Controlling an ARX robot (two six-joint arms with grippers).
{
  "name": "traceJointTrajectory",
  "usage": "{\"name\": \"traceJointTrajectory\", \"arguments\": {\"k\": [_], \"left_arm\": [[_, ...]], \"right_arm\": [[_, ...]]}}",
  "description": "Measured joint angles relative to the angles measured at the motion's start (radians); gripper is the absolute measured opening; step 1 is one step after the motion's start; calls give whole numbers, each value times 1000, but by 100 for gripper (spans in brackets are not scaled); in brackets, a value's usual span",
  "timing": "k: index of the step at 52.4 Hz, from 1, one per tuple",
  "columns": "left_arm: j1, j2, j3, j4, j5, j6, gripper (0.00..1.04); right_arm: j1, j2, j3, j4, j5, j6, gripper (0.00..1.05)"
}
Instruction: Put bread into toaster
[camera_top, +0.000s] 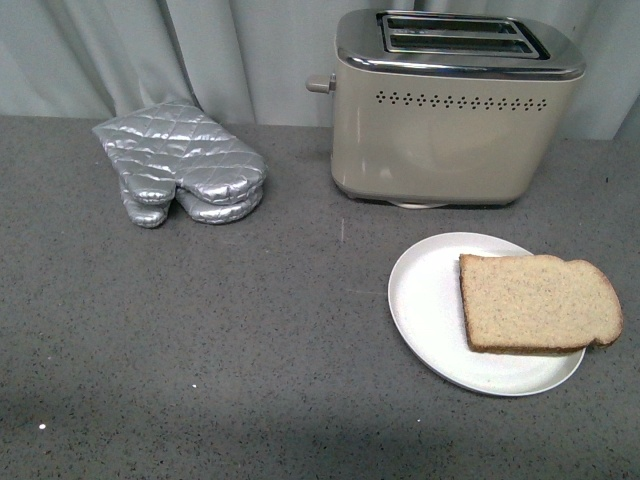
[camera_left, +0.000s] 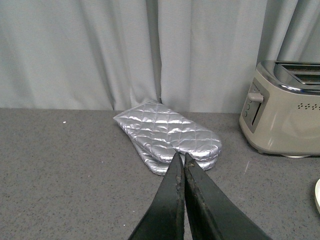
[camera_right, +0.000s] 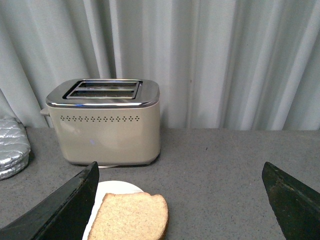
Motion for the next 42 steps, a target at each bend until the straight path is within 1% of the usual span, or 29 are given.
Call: {"name": "traceJointTrajectory", "arguments": {"k": [7, 8, 10, 14, 16, 42], "left_arm": [[27, -94, -1, -81, 25, 0, 4], [41, -111, -1, -96, 39, 0, 4], [79, -143, -1, -125, 102, 1, 4], [120, -192, -2, -170, 116, 0, 4], [127, -212, -2, -187, 116, 0, 4], [130, -450, -2, -413, 124, 1, 4]], "right_arm": [[0, 0, 0, 0, 0, 0, 95], [0, 0, 0, 0, 0, 0, 95], [0, 0, 0, 0, 0, 0, 95], [0, 0, 0, 0, 0, 0, 95], [0, 0, 0, 0, 0, 0, 95], [0, 0, 0, 0, 0, 0, 95]]}}
